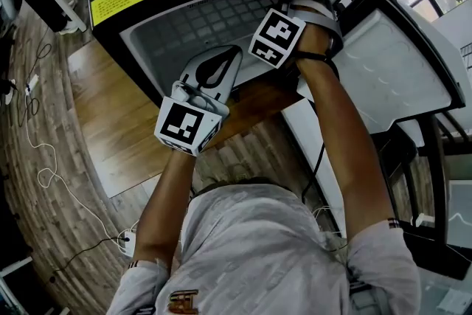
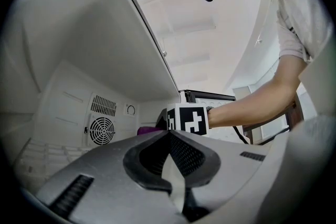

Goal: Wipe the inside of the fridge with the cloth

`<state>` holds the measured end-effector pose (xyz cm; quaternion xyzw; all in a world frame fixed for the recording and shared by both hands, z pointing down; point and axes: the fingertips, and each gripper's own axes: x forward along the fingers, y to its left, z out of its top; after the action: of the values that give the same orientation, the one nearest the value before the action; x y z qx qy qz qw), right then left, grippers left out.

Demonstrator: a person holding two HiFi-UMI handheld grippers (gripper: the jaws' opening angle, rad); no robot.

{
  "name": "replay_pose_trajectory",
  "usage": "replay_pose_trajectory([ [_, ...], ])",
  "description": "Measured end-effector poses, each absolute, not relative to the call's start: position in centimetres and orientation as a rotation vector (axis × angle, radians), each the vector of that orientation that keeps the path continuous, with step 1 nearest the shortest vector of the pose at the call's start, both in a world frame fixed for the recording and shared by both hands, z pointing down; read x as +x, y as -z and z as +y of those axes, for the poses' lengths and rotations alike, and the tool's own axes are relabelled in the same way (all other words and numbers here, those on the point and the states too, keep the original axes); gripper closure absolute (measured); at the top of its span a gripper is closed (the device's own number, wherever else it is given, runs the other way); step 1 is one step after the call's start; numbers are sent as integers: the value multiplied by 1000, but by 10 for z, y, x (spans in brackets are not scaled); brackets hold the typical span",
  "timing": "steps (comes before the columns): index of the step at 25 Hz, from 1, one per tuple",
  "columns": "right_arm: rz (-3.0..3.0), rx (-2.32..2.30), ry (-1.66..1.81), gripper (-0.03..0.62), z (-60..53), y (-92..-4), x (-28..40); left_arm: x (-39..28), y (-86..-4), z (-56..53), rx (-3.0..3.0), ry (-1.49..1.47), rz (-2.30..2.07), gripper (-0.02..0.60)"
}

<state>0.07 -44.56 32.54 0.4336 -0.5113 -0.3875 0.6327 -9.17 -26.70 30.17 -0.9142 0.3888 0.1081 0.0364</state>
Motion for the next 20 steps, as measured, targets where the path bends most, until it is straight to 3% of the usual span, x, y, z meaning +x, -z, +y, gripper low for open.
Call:
replay_pose_trajectory([
  [11, -1250, 949, 816, 484, -441, -350, -3, -97, -303, -267, -2802, -326, 1213, 581],
  [20, -1243, 1065, 960, 484, -410, -293, -14, -97, -302, -265, -2803, -328, 1205, 581],
])
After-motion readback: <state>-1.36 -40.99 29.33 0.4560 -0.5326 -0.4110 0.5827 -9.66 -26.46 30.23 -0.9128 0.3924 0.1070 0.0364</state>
